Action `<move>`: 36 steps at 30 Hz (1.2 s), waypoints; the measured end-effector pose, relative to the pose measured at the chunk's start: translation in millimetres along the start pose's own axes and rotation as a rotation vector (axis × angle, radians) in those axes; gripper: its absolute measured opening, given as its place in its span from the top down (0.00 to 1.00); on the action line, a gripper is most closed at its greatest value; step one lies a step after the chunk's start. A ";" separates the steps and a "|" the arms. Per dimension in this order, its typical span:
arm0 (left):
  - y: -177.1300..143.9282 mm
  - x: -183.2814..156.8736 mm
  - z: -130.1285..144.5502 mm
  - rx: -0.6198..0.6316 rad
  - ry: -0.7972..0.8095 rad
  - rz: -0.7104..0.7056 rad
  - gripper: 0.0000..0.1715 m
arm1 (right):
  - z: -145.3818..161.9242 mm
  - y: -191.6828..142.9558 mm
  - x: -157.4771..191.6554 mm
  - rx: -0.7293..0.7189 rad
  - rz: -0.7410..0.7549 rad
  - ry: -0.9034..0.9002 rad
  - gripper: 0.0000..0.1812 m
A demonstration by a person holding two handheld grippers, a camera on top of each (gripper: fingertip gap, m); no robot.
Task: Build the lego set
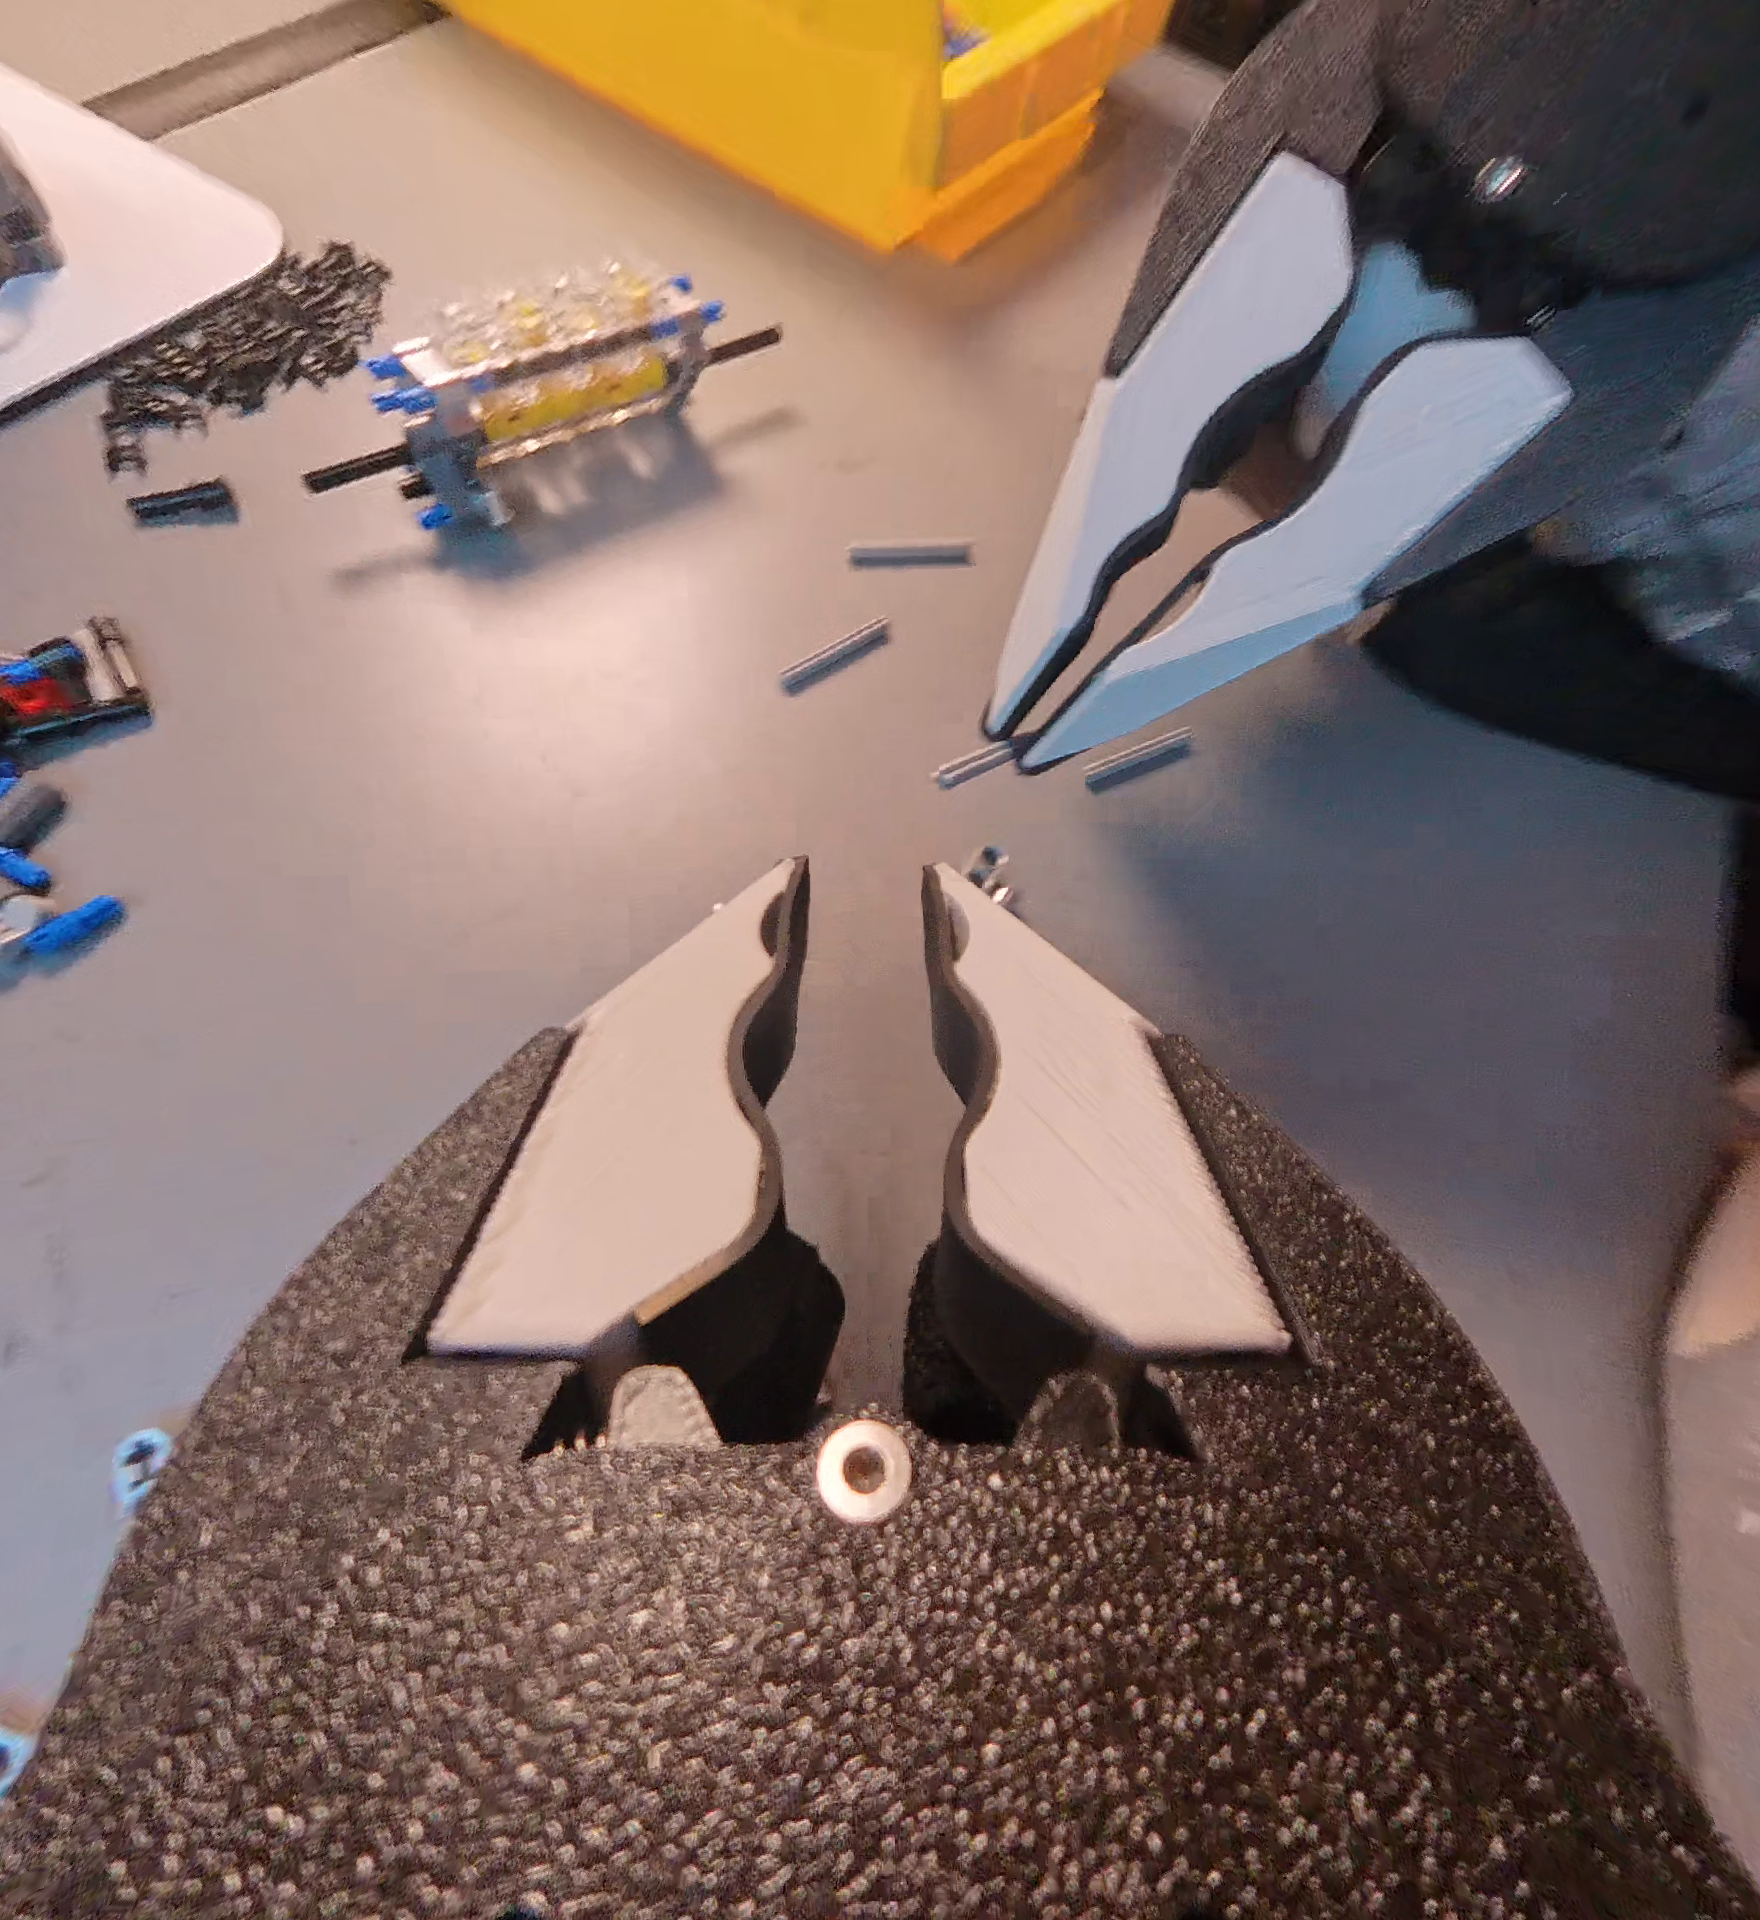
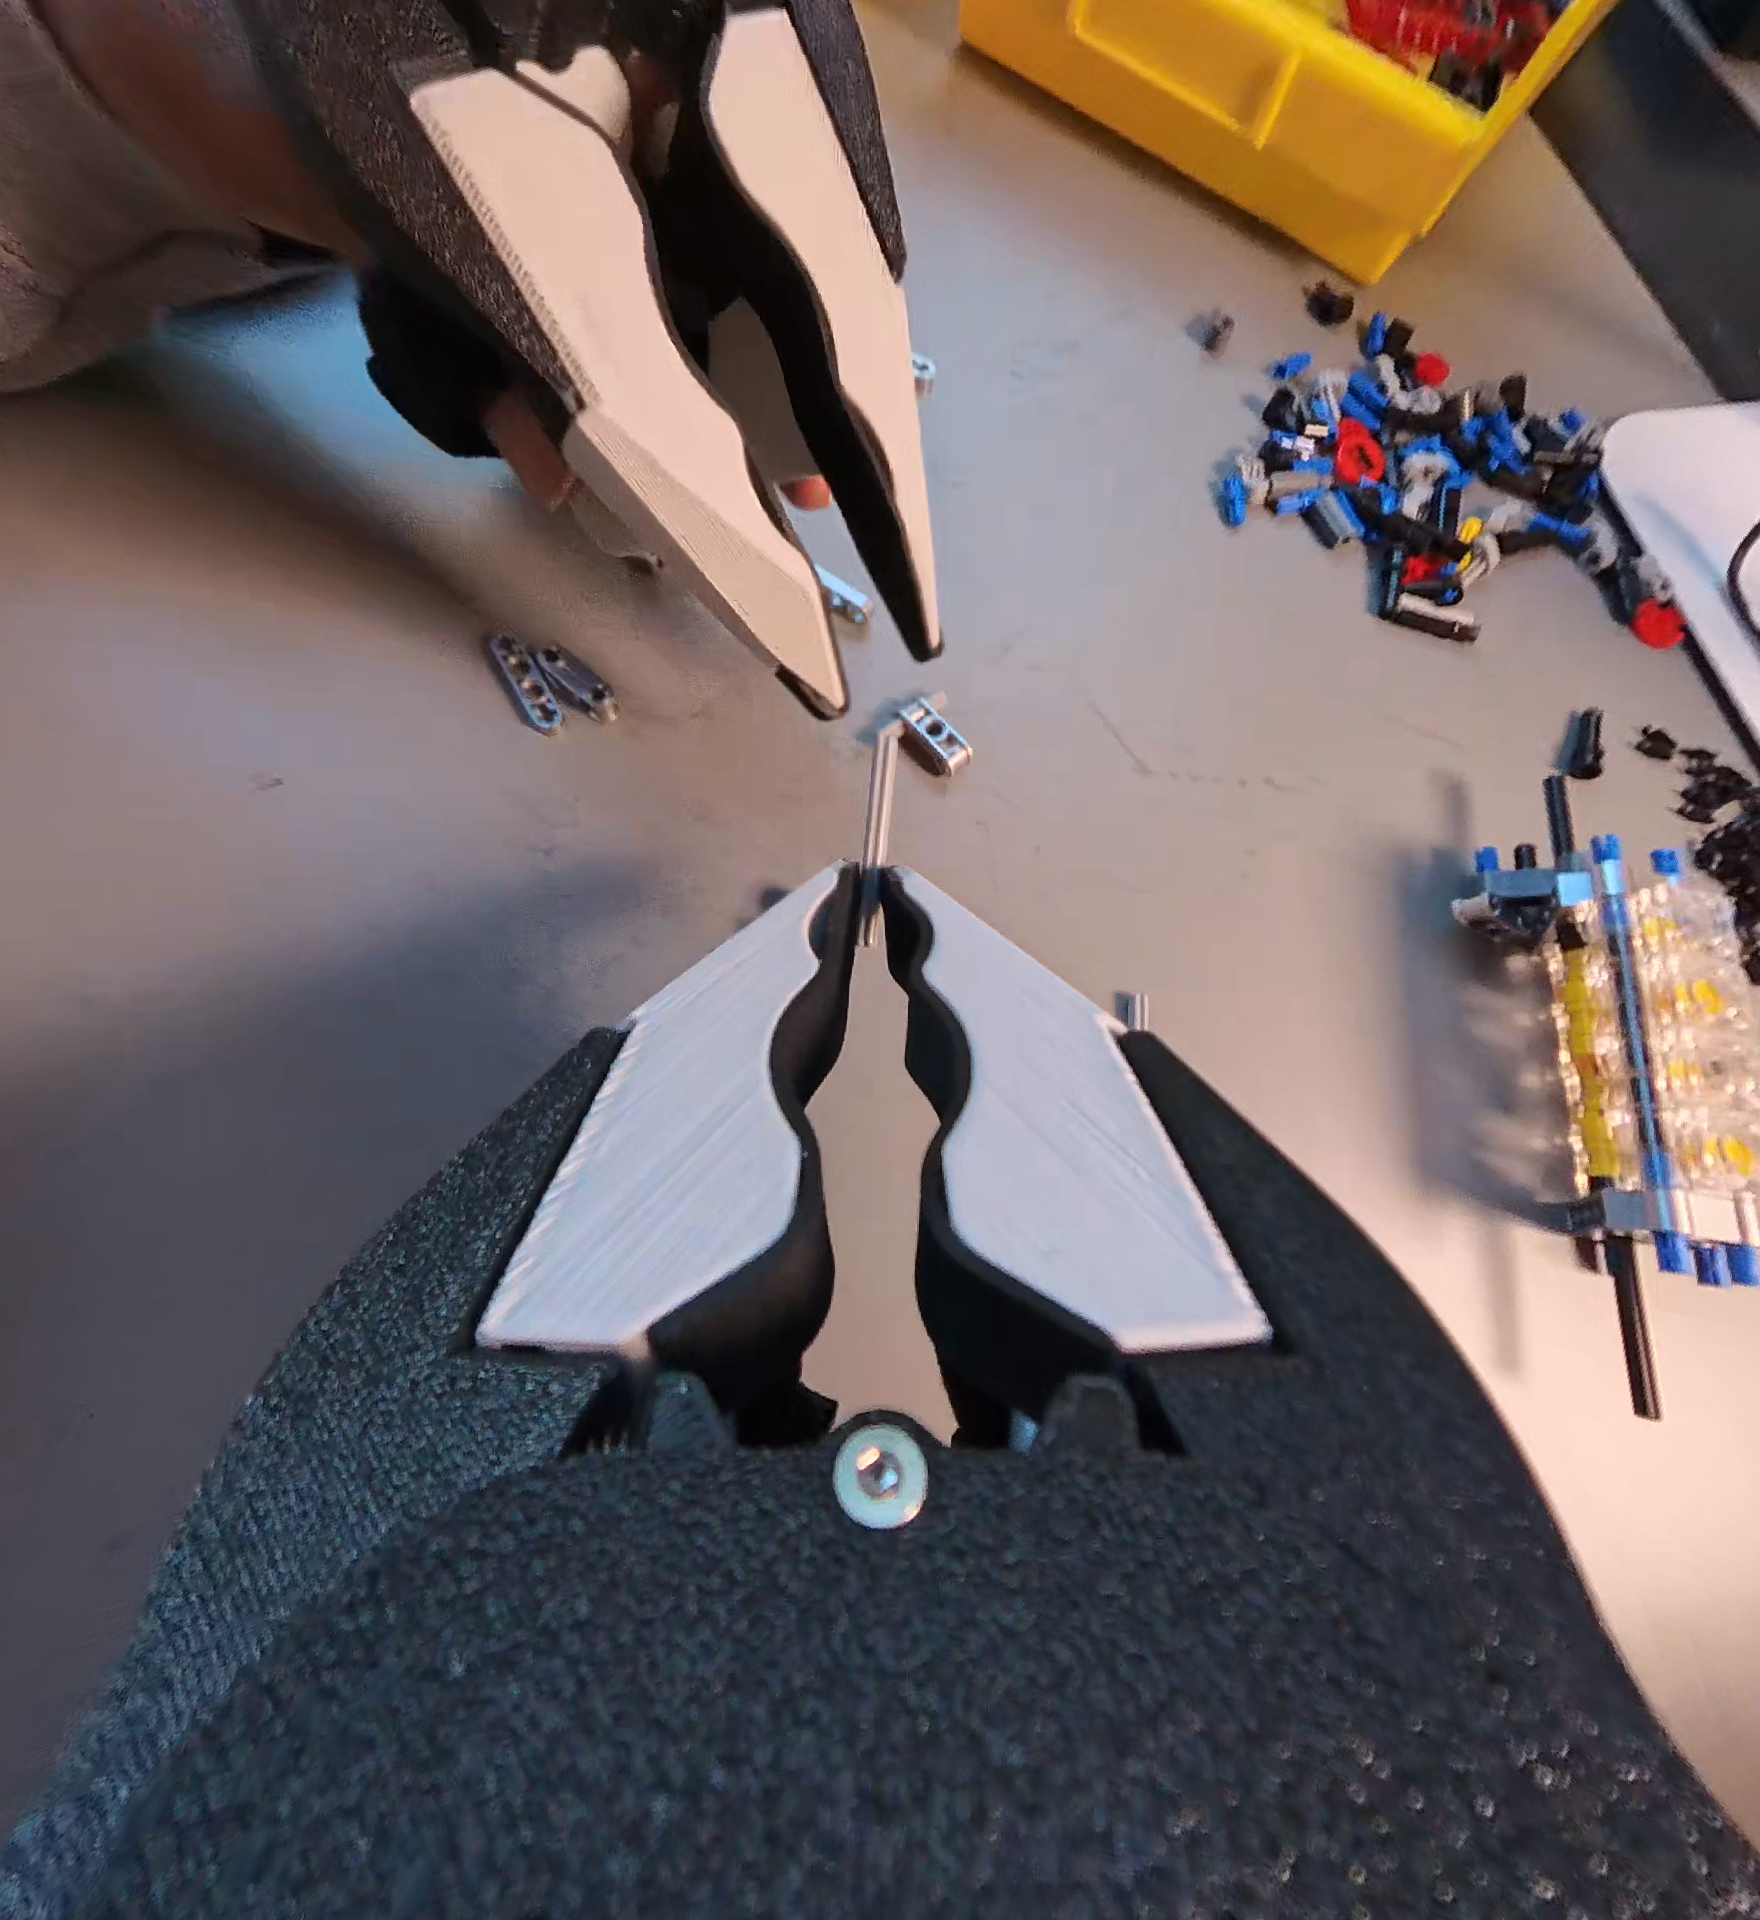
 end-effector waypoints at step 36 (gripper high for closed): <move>-37.5 -8.6 -22.0 -0.571 -0.744 0.837 0.99 | -56.7 -24.8 35.7 -0.491 0.290 -0.404 0.97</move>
Point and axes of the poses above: each gripper's, where its closed fingertips meet, y out along the fingers, z out of its underside, x = y × z across the jaws, the point moved 6 cm from there along -y, back along the fingers, and after that the axes turned 5 degrees about -z, right-handed, at the moved point
